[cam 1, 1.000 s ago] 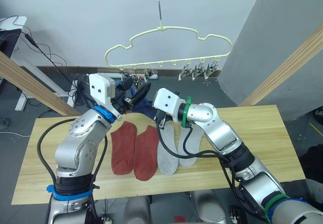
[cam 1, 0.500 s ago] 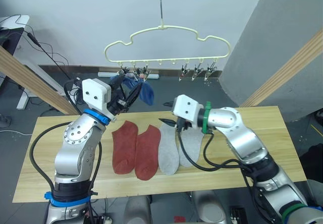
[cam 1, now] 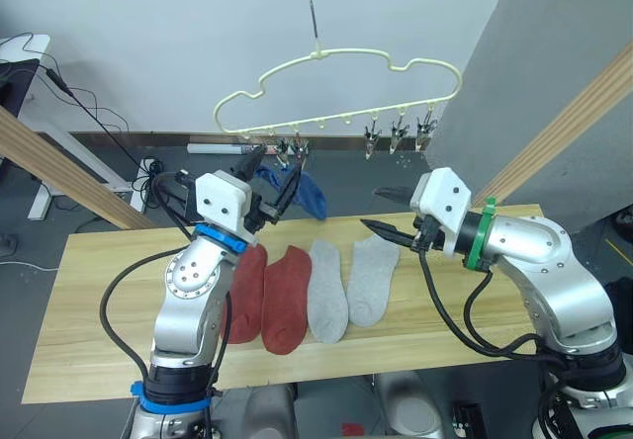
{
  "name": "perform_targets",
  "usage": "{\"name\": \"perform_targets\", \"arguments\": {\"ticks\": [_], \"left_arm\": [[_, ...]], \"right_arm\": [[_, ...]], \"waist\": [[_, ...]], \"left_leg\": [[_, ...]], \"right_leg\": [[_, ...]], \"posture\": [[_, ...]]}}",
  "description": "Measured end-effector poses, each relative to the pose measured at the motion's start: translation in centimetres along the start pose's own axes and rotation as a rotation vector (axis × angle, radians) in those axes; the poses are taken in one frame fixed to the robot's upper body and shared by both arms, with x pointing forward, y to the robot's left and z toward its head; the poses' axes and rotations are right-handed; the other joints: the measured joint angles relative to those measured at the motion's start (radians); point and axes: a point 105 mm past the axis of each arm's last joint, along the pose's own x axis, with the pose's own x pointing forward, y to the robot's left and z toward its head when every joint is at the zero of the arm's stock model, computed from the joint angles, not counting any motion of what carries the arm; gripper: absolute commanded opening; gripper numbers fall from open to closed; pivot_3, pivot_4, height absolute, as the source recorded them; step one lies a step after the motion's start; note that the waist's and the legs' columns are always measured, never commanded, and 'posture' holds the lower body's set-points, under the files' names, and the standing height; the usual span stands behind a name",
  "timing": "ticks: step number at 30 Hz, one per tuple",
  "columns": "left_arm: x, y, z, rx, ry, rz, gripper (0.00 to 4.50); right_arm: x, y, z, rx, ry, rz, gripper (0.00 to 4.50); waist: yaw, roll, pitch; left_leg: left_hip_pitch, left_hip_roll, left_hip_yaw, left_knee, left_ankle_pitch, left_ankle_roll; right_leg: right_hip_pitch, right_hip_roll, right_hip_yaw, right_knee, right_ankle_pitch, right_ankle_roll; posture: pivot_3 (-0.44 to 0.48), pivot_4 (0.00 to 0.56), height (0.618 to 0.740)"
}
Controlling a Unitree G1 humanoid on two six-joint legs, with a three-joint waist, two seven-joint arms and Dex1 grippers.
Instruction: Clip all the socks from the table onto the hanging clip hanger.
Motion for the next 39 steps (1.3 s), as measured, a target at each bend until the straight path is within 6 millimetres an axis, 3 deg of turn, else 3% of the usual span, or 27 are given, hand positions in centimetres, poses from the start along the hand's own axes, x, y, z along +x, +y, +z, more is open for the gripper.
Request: {"name": "perform_targets", "arguments": {"ticks": [6, 13, 18, 39], "left_arm": [[-0.8, 0.1, 0.5, 0.035, -0.026, 0.057, 3.20], [-0.9, -0.8, -0.5, 0.021, 0.004, 0.047, 3.20], [-0.3, -1.3, -1.6, -0.011, 0.026, 0.035, 2.07], [3.0, -0.7, -1.7, 0.005, -0.031, 0.078, 2.07]], "right_arm": [[-0.3, 0.4, 0.3, 0.014, -0.023, 0.019, 2.46], [-0.3, 0.4, 0.7, 0.011, -0.053, 0.023, 2.46], [-0.3, 0.3, 0.8, 0.012, -0.055, 0.013, 2.50], [-0.5, -0.1, 1.0, 0.059, -0.063, 0.013, 2.50]], "waist": [[-0.005, 0.000, 0.000], [-0.010, 0.000, 0.000], [-0.013, 0.000, 0.000], [-0.017, 0.000, 0.000]], "left_leg": [[0.000, 0.000, 0.000, 0.000, 0.000, 0.000], [0.000, 0.000, 0.000, 0.000, 0.000, 0.000], [0.000, 0.000, 0.000, 0.000, 0.000, 0.000], [0.000, 0.000, 0.000, 0.002, 0.000, 0.000]], "right_leg": [[0.000, 0.000, 0.000, 0.000, 0.000, 0.000], [0.000, 0.000, 0.000, 0.000, 0.000, 0.000], [0.000, 0.000, 0.000, 0.000, 0.000, 0.000], [0.001, 0.000, 0.000, 0.001, 0.000, 0.000]], "posture": [[-0.281, 0.323, 0.733], [-0.285, 0.319, 0.733], [-0.295, 0.319, 0.733], [-0.313, 0.324, 0.733]]}}
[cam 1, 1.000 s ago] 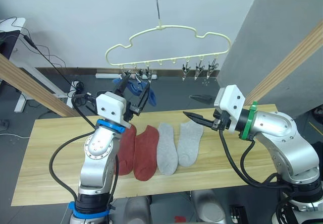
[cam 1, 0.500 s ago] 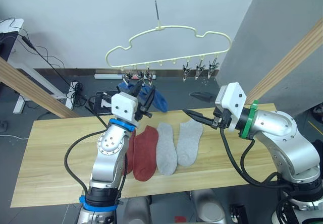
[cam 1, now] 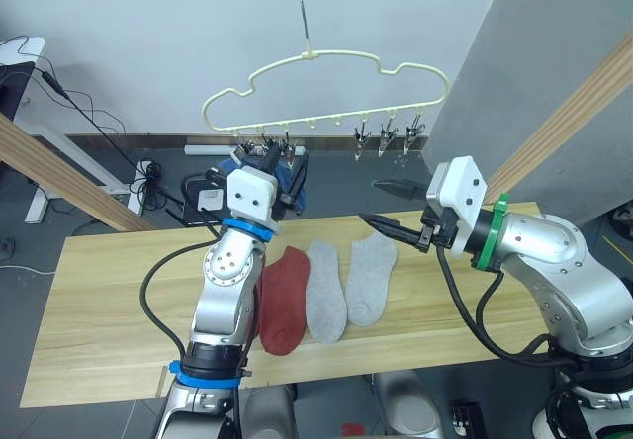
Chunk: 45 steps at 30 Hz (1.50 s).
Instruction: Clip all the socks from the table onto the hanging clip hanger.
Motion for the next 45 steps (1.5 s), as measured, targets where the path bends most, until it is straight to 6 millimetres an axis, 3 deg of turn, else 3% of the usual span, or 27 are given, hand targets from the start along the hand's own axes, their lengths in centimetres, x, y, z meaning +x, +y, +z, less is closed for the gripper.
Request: {"name": "perform_targets", "arguments": {"ticks": [19, 25, 28, 32, 35, 38, 41, 42, 45], "left_arm": [[0.3, 0.6, 0.3, 0.010, -0.016, 0.053, 2.07], [0.6, 0.5, 0.5, 0.023, -0.023, 0.050, 0.47], [0.7, 0.5, 0.6, 0.024, -0.027, 0.050, 0.10], [0.7, 0.4, 0.6, 0.023, -0.027, 0.050, 0.10], [0.7, 0.4, 0.6, 0.025, -0.026, 0.049, 0.10], [0.6, 0.5, 0.5, 0.031, -0.014, 0.039, 0.10], [0.5, 0.6, 0.6, 0.037, -0.005, 0.001, 0.10], [0.5, 0.6, 0.6, 0.032, -0.002, -0.005, 0.10], [0.4, 0.6, 0.6, 0.035, 0.009, -0.026, 0.10]], "right_arm": [[0.0, 0.0, 0.0, 0.007, -0.002, 0.003, 2.50], [-0.1, 0.0, -0.1, 0.009, -0.001, 0.003, 2.50], [-0.1, 0.1, -0.1, 0.016, -0.002, 0.006, 2.50], [-0.3, 0.2, -0.8, 0.029, 0.016, -0.004, 2.50], [-0.3, 0.3, -1.8, 0.036, 0.056, -0.025, 2.50], [0.0, 0.6, -5.3, 0.095, 0.165, -0.111, 3.03], [0.5, 2.0, -10.6, 0.205, 0.315, -0.192, 4.07], [0.7, 2.2, -11.5, 0.213, 0.342, -0.204, 4.42], [1.3, 1.7, -13.0, 0.210, 0.360, -0.280, 4.50]], "waist": [[0.000, 0.000, 0.000], [0.000, 0.000, 0.000], [0.000, 0.000, 0.000], [0.000, 0.000, 0.000], [-0.001, 0.000, 0.000], [0.000, -0.001, 0.000], [0.001, -0.001, 0.000], [0.001, -0.001, 0.000], [0.000, -0.001, 0.000]], "left_leg": [[0.000, 0.000, 0.000, 0.001, 0.000, 0.000], [0.000, 0.000, 0.000, 0.001, 0.000, 0.000], [0.000, 0.000, 0.000, 0.001, 0.000, 0.000], [0.000, 0.000, 0.000, 0.001, 0.000, 0.000], [0.000, 0.000, 0.000, 0.001, 0.000, 0.000], [0.000, 0.000, -0.001, 0.001, 0.000, 0.000], [0.000, 0.000, 0.000, 0.001, 0.000, 0.000], [0.001, 0.000, 0.000, 0.002, 0.000, 0.000], [0.001, 0.000, 0.000, 0.003, 0.000, 0.000]], "right_leg": [[0.000, 0.000, 0.000, 0.000, 0.000, 0.000], [0.000, 0.000, 0.000, 0.001, 0.000, 0.000], [0.000, 0.000, 0.000, 0.000, 0.000, 0.000], [0.000, 0.000, 0.000, 0.000, 0.000, 0.000], [0.000, 0.000, 0.000, 0.001, 0.000, 0.000], [0.001, 0.000, -0.001, 0.001, 0.000, 0.000], [0.001, 0.000, 0.000, 0.001, 0.000, 0.000], [0.001, 0.000, 0.001, 0.001, 0.000, 0.000], [0.001, 0.000, 0.000, 0.002, 0.000, 0.001]], "posture": [[-0.310, 0.325, 0.733], [-0.311, 0.325, 0.733], [-0.311, 0.325, 0.733], [-0.311, 0.325, 0.733], [-0.303, 0.326, 0.733], [-0.287, 0.330, 0.733], [-0.274, 0.332, 0.733], [-0.274, 0.332, 0.733], [-0.260, 0.333, 0.733]]}}
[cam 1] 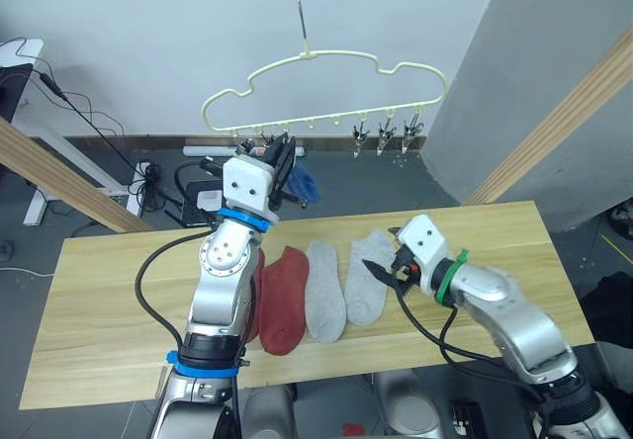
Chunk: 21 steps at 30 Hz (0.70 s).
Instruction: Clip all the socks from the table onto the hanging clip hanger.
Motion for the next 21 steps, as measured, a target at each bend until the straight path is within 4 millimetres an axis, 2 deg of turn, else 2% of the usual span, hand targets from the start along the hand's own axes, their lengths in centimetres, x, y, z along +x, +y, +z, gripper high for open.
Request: {"name": "perform_targets", "arguments": {"ticks": [3, 6, 11, 19, 21], "left_arm": [[-0.1, 0.4, 0.2, 0.016, 0.007, -0.013, 0.10], [-0.2, 0.6, 0.1, 0.024, 0.018, -0.018, 0.10], [-0.2, 0.6, 0.2, 0.026, 0.025, -0.028, 0.10], [-0.5, 0.7, 0.4, 0.036, 0.030, -0.035, 0.10], [-0.5, 0.7, 0.3, 0.035, 0.034, -0.035, 0.10]], "right_arm": [[1.8, -0.3, -3.0, 0.076, 0.060, -0.075, 4.50], [3.0, -0.3, -4.4, 0.120, 0.087, -0.109, 4.50], [4.9, -0.7, -4.0, 0.176, 0.052, -0.167, 4.50], [5.8, -0.4, -4.5, 0.192, 0.077, -0.219, 4.50], [5.9, -0.3, -4.5, 0.187, 0.081, -0.226, 4.15]], "waist": [[0.001, 0.000, 0.000], [0.000, 0.000, 0.000], [0.003, 0.000, 0.000], [0.006, 0.000, 0.000], [0.005, 0.000, 0.000]], "left_leg": [[0.000, 0.000, 0.000, 0.000, 0.000, 0.000], [0.000, 0.000, 0.000, 0.000, 0.000, 0.000], [0.000, 0.000, 0.000, 0.000, 0.000, 0.000], [0.000, 0.000, 0.000, 0.000, 0.000, 0.000], [0.000, 0.000, -0.001, 0.000, 0.000, 0.000]], "right_leg": [[0.000, 0.000, 0.000, 0.000, 0.000, 0.000], [0.000, 0.000, 0.000, 0.000, 0.000, 0.000], [0.000, 0.000, 0.000, 0.000, 0.000, 0.000], [0.000, 0.000, 0.000, 0.001, 0.000, 0.000], [0.000, 0.000, 0.000, 0.001, 0.000, 0.000]], "posture": [[-0.248, 0.335, 0.733], [-0.239, 0.334, 0.733], [-0.221, 0.332, 0.733], [-0.216, 0.327, 0.733], [-0.215, 0.326, 0.733]]}}
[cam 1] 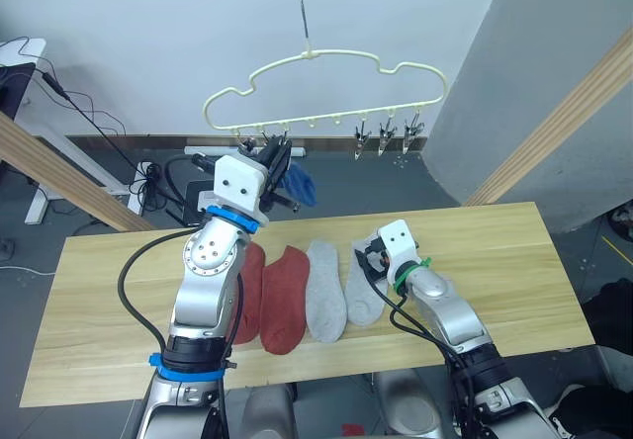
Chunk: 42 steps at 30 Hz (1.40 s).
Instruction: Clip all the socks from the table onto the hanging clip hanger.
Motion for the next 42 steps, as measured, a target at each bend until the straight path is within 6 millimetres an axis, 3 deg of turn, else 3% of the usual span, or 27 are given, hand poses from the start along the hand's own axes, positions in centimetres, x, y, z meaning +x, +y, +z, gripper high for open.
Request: {"name": "perform_targets", "arguments": {"ticks": [13, 17, 23, 26, 33, 42], "left_arm": [[-0.1, -0.3, 0.1, -0.083, 0.009, -0.069, 0.10], [-0.3, -0.3, 0.4, -0.125, 0.016, -0.109, 0.10], [-0.3, -0.5, 1.0, -0.172, 0.022, -0.152, 0.10], [-0.4, -0.7, 1.4, -0.199, 0.025, -0.169, 0.10], [-0.5, -0.3, 1.2, -0.265, 0.052, -0.159, 0.10], [-0.6, -0.1, 1.2, -0.302, 0.077, -0.172, 0.10]], "right_arm": [[-0.2, 0.7, 0.0, -0.031, -0.003, 0.031, 0.01], [-0.4, 1.6, 1.4, -0.185, -0.041, 0.131, 0.00], [-0.2, 4.3, 9.9, -0.476, -0.274, 0.305, 0.00], [-0.2, 6.0, 12.3, -0.544, -0.325, 0.383, 0.00], [0.2, 7.5, 14.9, -0.570, -0.378, 0.424, 0.00], [0.4, 6.8, 15.4, -0.536, -0.398, 0.375, 0.00]], "waist": [[0.001, 0.000, 0.000], [0.000, 0.000, 0.000], [-0.006, 0.000, 0.000], [-0.004, 0.000, 0.000], [-0.001, 0.000, 0.000], [-0.005, 0.000, 0.000]], "left_leg": [[-0.001, 0.000, 0.000, 0.004, 0.000, 0.000], [-0.001, 0.000, 0.000, 0.004, 0.000, 0.000], [-0.001, 0.000, -0.001, 0.007, 0.000, 0.000], [-0.002, 0.000, -0.001, 0.008, 0.000, 0.000], [-0.003, 0.000, -0.002, 0.008, 0.000, 0.000], [-0.003, 0.000, -0.002, 0.009, 0.000, 0.000]], "right_leg": [[0.001, 0.000, 0.000, 0.001, 0.001, 0.001], [0.001, 0.000, 0.000, 0.000, 0.001, 0.001], [0.001, 0.002, 0.000, 0.001, 0.001, 0.002], [0.001, 0.001, 0.000, 0.001, 0.001, 0.001], [0.000, 0.000, -0.001, 0.001, 0.001, 0.001], [0.000, 0.000, -0.001, 0.002, 0.001, 0.001]], "posture": [[-0.213, 0.324, 0.733], [-0.214, 0.323, 0.733], [-0.214, 0.318, 0.733], [-0.212, 0.312, 0.733], [-0.225, 0.303, 0.733], [-0.238, 0.304, 0.733]]}}
